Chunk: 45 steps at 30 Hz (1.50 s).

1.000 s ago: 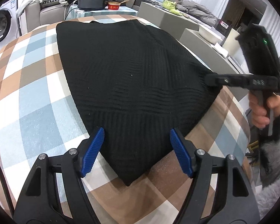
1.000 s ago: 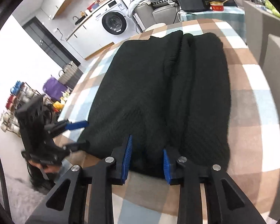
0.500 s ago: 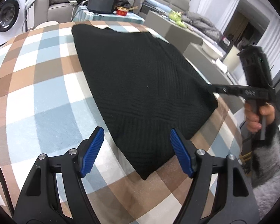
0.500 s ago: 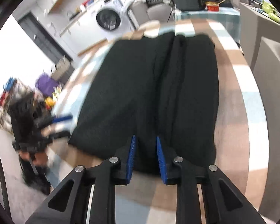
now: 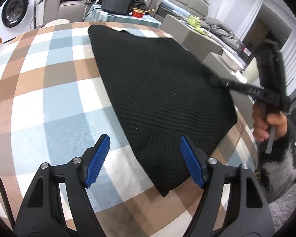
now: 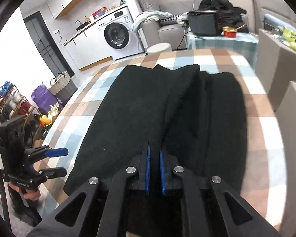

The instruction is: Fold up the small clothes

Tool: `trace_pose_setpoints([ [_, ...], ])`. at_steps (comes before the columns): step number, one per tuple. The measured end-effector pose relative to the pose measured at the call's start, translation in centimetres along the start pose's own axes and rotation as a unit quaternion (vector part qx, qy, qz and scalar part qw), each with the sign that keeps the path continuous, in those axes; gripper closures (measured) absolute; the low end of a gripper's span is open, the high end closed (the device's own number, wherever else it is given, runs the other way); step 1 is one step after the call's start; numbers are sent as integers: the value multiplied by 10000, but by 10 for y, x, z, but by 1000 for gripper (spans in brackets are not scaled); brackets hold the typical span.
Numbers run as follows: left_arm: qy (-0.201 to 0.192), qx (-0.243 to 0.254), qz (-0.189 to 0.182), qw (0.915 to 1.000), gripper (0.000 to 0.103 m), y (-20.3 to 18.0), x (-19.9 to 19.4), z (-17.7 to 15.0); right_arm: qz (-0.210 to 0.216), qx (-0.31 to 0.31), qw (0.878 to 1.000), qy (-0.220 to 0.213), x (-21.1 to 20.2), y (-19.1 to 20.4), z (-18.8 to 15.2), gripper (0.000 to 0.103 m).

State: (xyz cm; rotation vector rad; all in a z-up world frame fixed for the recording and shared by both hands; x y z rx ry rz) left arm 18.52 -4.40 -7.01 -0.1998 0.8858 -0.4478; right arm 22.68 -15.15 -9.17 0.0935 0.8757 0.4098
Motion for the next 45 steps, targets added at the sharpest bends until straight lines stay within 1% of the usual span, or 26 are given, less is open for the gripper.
trace_pose_setpoints([
  [1, -21, 26, -33, 10000, 32, -2, 1, 2, -182, 33, 9997, 179, 7, -9, -8, 95],
  [3, -18, 68, -63, 10000, 32, -6, 5, 6, -164, 235, 9986, 437, 17, -17, -19, 93],
  [5, 9, 92, -36, 10000, 32, -7, 7, 7, 60, 459, 9980, 427, 15, -19, -18, 88],
  [6, 8, 93, -39, 9999, 32, -8, 7, 8, 131, 535, 9979, 335, 10, -22, -13, 85],
  [8, 0, 74, -71, 9999, 32, -9, 7, 7, 185, 692, 9973, 184, 5, -29, -5, 73],
  [9, -4, 50, -79, 10000, 32, -8, 7, 7, 213, 778, 9966, 166, 6, -35, -2, 65],
  [11, 20, 20, -44, 10000, 32, -5, 9, 5, 296, 921, 9951, 198, 11, -44, 2, 64],
  [13, 42, -30, 10, 10000, 32, -2, 9, 3, 575, 1110, 9915, 372, 25, -45, 5, 64],
  [15, 37, -58, -8, 10000, 32, 0, 8, 2, 771, 1219, 9886, 437, 36, -46, 10, 62],
  [18, 42, -78, 19, 10000, 32, 2, 7, 0, 770, 1047, 9908, 376, 44, -41, 19, 62],
  [20, 46, -97, 52, 9999, 32, 4, 7, -1, 593, 860, 9940, 329, 50, -41, 25, 63],
  [21, 44, -105, 41, 9999, 32, 4, 6, -1, 423, 656, 9964, 331, 53, -39, 26, 70],
  [22, 33, -104, 28, 9999, 32, 3, 6, -1, 341, 503, 9977, 310, 54, -38, 27, 80],
  [24, 12, -87, 4, 10000, 32, 1, 5, -1, 281, 201, 9991, 238, 51, -30, 29, 89],
  [25, 3, -81, 1, 10000, 32, 1, 4, 0, 170, 44, 9998, 134, 45, -27, 34, 91],
  [26, -6, -73, 9, 10000, 32, 1, 3, 1, 146, -18, 9999, 16, 37, -23, 39, 92],
  [28, -24, -71, 52, 10000, 32, 1, 0, 2, 171, -79, 9991, -392, 11, -13, 56, 93],
  [30, -80, -63, 13, 9999, 32, -1, -4, 4, 79, -189, 9972, -721, -15, -9, 69, 94],
  [31, -105, -61, 3, 9999, 32, -1, -7, 5, -46, -227, 9963, -827, -24, -11, 72, 94],
  [33, -148, -58, 9, 9999, 32, 0, -9, 6, -425, -270, 9954, -819, -26, -27, 67, 94],
  [34, -157, -75, 19, 9998, 32, 1, -9, 7, -596, -239, 9957, -673, -19, -40, 61, 93],
  [37, -100, -171, 15, 9998, 32, 5, -5, 4, -677, 125, 9976, 3, 17, -71, 40, 93],
  [38, -67, -184, 15, 9998, 32, 5, -4, 3, -693, 165, 9974, 121, 25, -75, 35, 93],
  [41, -30, -158, 44, 9999, 32, 4, 0, 2, -685, 180, 9975, 15, 24, -75, 36, 92],
  [43, -13, -189, 31, 9998, 32, 5, 3, 1, -577, 233, 9979, -202, 11, -70, 45, 93],
  [45, 2, -189, 37, 9998, 32, 6, 4, 1, -408, 188, 9977, -513, -8, -61, 60, 93],
])
Point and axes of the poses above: each gripper's, at about its wrist camera, not at the fingertips, and x roughly the way its jaws point, y to its left, z to its top, the point moved 10 cm from there along x, roughly the way its jaws point, and after that the axes turned 4 degrees about -y, right-handed, at the moved point
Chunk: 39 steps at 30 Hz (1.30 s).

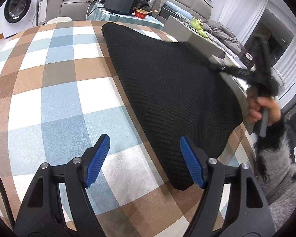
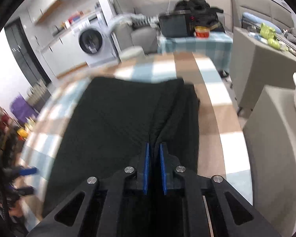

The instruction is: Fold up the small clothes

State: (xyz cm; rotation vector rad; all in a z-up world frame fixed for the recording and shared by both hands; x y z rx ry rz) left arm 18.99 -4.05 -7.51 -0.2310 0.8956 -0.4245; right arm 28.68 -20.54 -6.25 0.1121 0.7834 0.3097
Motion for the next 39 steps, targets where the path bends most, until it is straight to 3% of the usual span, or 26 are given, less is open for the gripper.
trace_pose_setpoints([
  [2, 11, 1, 3, 10000, 32, 0, 2, 1, -91, -173, 9997, -140, -9, 5, 9, 94],
  [5, 0, -37, -40, 10000, 32, -1, 5, 2, -706, -240, 9972, -33, 1, -19, 4, 99],
  [9, 37, -26, -34, 10000, 32, -2, 10, 3, -353, 578, 9972, 317, 11, -42, -15, 98],
  [11, 43, -35, -40, 10000, 32, -2, 11, 3, -120, 539, 9981, 291, -1, -34, -21, 93],
  [13, 47, -53, -52, 10000, 32, -2, 12, 4, 155, 578, 9979, 258, -15, -23, -30, 75],
  [16, 66, -59, -59, 9999, 32, -3, 16, 7, 562, 805, 9945, 360, -30, -10, -48, 59],
  [21, 75, -12, -129, 9999, 32, -8, 21, 11, 625, 921, 9920, 603, -35, 2, -84, 59],
  [24, 120, 34, -138, 9998, 32, -11, 25, 12, 396, 858, 9930, 706, -28, -1, -95, 59],
  [27, 134, 56, -153, 9998, 32, -13, 26, 13, 212, 627, 9951, 729, -29, 3, -94, 86],
  [28, 133, 64, -162, 9998, 32, -13, 26, 13, 180, 539, 9963, 651, -36, 7, -90, 90],
  [32, 123, 60, -140, 9998, 32, -12, 27, 13, -175, 331, 9950, 927, -37, 1, -107, 90],
  [39, 103, 78, -184, 9997, 32, -16, 24, 14, 237, 562, 9949, 800, -60, 3, -111, 81],
])
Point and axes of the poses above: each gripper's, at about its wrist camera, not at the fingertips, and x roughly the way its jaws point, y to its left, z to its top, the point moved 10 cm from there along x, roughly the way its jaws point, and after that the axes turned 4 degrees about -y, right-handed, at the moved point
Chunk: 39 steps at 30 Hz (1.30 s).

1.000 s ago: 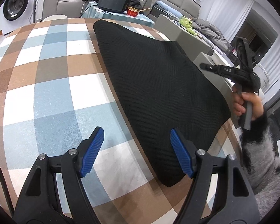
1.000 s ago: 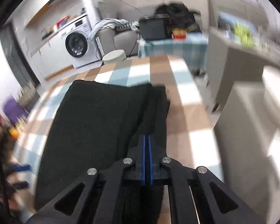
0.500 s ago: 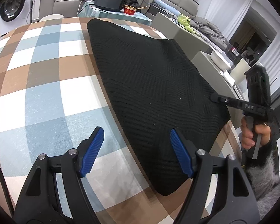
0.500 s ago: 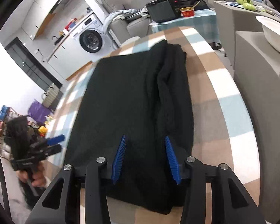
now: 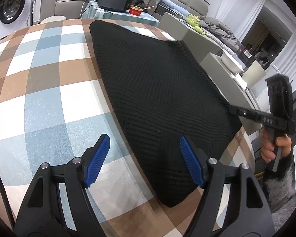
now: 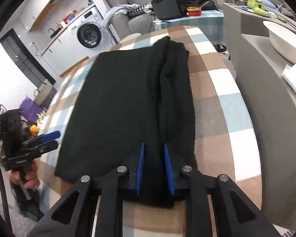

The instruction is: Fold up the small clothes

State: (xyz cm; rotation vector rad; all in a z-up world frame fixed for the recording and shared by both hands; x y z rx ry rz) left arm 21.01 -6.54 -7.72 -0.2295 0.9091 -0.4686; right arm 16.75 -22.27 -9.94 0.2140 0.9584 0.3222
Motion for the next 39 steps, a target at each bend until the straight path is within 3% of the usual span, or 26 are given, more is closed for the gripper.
trace_pose_setpoints([
  [3, -22, 135, -138, 9998, 32, -13, -1, 1, -12, -168, 9998, 58, -7, 3, -15, 71],
  [5, 5, 318, -268, 9991, 32, -27, 2, -1, -65, -158, 9998, 138, -3, 0, -24, 70],
  [9, 154, 769, -369, 9962, 32, -54, 13, -12, -130, -306, 9994, -23, -9, 6, -19, 92],
  [11, 220, 924, -472, 9944, 32, -65, 16, -18, -34, -451, 9987, -231, -21, 15, -13, 92],
  [13, 237, 1018, -575, 9929, 31, -72, 16, -22, -279, -517, 9982, -69, -18, 8, -19, 93],
  [16, 366, 1174, -378, 9917, 31, -74, 23, -29, -568, -446, 9968, 339, -6, -8, -32, 92],
  [21, 448, 1478, -148, 9879, 30, -73, 26, -39, -273, -258, 9989, -285, -17, -7, 8, 84],
  [24, 445, 1418, -194, 9887, 30, -71, 28, -39, -341, -58, 9985, -434, -3, -18, 33, 84],
  [30, 395, 1111, -334, 9925, 30, -63, 24, -33, -202, 20, 9997, -143, 52, -26, 55, 84],
  [33, 369, 1046, -353, 9932, 30, -60, 21, -31, -73, 5, 9995, -315, 49, -22, 65, 98],
  [34, 350, 1021, -385, 9934, 30, -60, 20, -29, -57, -27, 9991, -428, 43, -20, 68, 98],
  [37, 298, 984, -445, 9937, 30, -58, 16, -26, -610, 40, 9980, -146, 52, -40, 60, 98],
  [39, 302, 960, -457, 9939, 30, -56, 16, -25, -639, 193, 9977, -81, 56, -46, 55, 97],
])
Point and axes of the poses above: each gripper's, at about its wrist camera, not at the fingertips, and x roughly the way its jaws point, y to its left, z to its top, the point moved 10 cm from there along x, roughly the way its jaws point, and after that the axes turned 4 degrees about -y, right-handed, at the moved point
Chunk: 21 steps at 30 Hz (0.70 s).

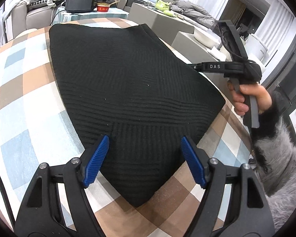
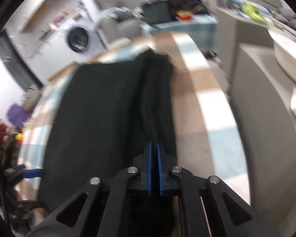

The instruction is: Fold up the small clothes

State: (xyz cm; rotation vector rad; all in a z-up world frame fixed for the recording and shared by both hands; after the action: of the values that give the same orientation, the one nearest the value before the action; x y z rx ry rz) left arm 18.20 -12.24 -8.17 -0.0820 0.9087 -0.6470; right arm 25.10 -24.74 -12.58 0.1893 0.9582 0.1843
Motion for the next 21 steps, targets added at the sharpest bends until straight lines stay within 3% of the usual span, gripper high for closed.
trace_pose_setpoints([
  [3, -34, 0, 47, 10000, 30, 2, -3, 3, -100, -26, 9997, -216, -13, 2, 8, 89],
  [7, -272, -131, -56, 9995, 30, 9, -15, 15, 353, 27, 9982, -479, -21, 16, 28, 84],
  [12, -362, -473, 155, 9981, 30, 32, -20, 23, 749, 56, 9970, -181, 7, 33, 37, 75],
  [14, -377, -572, 184, 9975, 30, 38, -23, 22, 885, 258, 9957, -114, 19, 33, 41, 78],
  [15, -380, -592, 208, 9973, 30, 40, -24, 21, 873, 274, 9957, -146, 21, 33, 44, 86],
  [16, -381, -601, 233, 9972, 30, 42, -25, 20, 818, 217, 9961, -233, 19, 34, 48, 94],
  [18, -391, -635, 256, 9969, 29, 44, -27, 18, 841, -25, 9951, -520, 8, 41, 53, 97],
  [21, -373, -717, 283, 9963, 29, 49, -27, 15, 247, -275, 9981, -485, 14, 31, 53, 99],
])
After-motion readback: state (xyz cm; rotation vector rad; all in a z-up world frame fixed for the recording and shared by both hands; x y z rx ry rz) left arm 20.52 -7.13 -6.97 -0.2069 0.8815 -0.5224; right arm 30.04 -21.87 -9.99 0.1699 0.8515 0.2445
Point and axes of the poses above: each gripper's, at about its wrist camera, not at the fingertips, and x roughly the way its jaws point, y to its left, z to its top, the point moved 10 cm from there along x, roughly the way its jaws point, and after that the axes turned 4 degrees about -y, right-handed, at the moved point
